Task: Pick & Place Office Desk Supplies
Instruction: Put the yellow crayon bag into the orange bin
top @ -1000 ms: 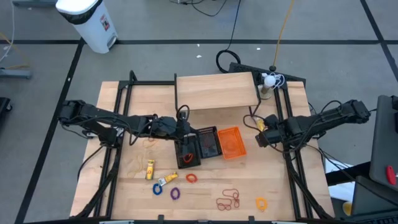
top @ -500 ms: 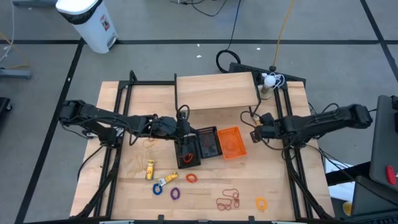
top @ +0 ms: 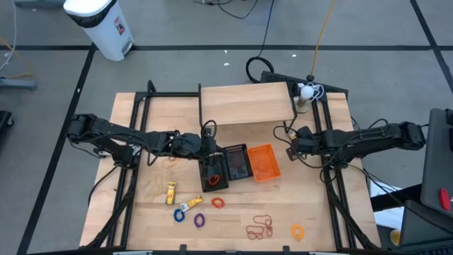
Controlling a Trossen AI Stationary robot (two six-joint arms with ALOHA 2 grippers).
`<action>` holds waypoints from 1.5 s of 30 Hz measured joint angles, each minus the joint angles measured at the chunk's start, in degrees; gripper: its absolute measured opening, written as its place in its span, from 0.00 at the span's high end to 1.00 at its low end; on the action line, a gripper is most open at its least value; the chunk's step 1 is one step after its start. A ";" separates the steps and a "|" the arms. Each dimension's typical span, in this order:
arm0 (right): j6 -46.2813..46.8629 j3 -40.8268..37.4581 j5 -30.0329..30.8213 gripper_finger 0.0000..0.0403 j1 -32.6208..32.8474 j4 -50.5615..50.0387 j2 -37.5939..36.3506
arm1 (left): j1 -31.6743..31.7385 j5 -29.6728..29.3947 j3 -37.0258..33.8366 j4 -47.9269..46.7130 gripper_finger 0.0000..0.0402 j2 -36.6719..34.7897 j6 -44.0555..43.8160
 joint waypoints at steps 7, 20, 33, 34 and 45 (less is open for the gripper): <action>-0.03 0.00 1.61 0.31 -0.72 -0.04 0.00 | 0.00 0.04 0.00 -1.18 0.69 0.00 -1.39; -7.29 -7.98 -1.66 0.26 -9.68 12.11 0.00 | -0.02 0.09 0.00 -1.45 0.69 0.00 -2.81; -7.65 -13.09 -5.55 0.31 -13.44 21.03 -0.09 | -0.01 0.07 0.00 -1.41 0.69 0.00 -2.76; -7.55 -13.11 -5.51 0.33 -13.44 21.01 -0.09 | -0.02 0.07 0.00 -1.42 0.69 0.00 -2.76; -9.81 -13.18 -8.39 0.87 -13.35 23.19 -0.12 | -0.02 0.05 0.00 -1.44 0.69 0.00 -2.61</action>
